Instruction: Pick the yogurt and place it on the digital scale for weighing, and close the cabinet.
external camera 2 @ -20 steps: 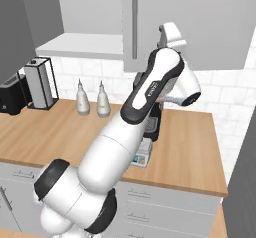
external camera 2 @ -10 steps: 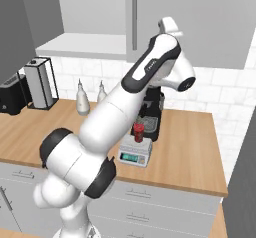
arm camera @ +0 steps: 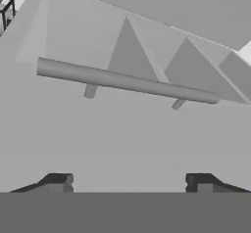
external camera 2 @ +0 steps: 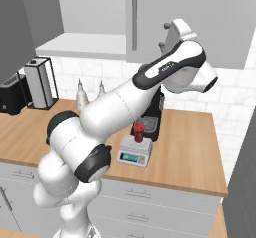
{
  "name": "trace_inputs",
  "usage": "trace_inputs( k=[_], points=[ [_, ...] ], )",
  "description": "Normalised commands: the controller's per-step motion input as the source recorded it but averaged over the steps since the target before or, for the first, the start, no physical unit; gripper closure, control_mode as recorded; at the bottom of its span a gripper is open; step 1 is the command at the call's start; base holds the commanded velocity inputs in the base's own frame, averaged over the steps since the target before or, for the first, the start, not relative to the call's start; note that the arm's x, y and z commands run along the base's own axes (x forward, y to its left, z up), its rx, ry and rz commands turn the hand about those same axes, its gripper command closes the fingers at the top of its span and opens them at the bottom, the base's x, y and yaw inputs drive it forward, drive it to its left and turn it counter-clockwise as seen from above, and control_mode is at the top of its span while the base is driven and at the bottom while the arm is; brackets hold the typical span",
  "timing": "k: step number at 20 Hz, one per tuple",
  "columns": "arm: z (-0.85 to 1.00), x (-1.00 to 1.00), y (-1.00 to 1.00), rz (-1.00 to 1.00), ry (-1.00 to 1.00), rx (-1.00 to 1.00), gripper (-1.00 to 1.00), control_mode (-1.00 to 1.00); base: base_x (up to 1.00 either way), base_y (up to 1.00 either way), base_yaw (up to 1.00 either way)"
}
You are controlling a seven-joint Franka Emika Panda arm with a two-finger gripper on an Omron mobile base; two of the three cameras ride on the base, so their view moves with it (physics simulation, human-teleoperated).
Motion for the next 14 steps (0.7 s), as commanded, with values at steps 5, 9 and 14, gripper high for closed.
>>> trace_inputs(
  k=[5,9,14],
  points=[
    [-0.12,-1.0,0.67,-0.02,-0.19,-0.05,-1.0,-1.0,0.0,0.0,0.0],
    [-0.43,-0.53,1.0,-0.29,-0.32,0.02,-1.0,-1.0,0.0,0.0,0.0],
    [0.3,-0.84,1.0,-0.28,-0.3,0.02,-1.0,-1.0,0.0,0.0,0.0]
  ],
)
